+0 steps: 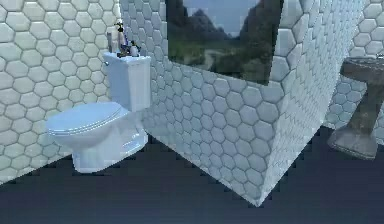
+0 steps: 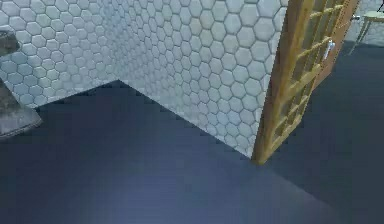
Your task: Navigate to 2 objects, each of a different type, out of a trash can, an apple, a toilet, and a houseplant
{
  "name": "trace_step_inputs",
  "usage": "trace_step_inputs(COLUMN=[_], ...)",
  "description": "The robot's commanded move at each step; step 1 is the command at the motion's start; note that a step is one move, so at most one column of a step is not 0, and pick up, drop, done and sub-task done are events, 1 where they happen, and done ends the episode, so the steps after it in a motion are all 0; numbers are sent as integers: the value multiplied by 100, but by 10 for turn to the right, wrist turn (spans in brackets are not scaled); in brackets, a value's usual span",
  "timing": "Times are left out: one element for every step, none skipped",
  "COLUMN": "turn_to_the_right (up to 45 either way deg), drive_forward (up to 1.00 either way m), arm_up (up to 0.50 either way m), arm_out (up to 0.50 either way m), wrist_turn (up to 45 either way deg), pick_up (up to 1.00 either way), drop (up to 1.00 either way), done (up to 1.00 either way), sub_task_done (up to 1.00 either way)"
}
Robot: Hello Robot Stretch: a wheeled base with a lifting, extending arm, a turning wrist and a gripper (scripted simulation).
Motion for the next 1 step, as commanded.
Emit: trace_step_inputs(turn_to_the_right=[-420], drive_forward=[0], arm_up=[0], arm_out=[0], wrist_turn=[0], pick_up=[0], drop=[0], done=[0], sub_task_done=[0])
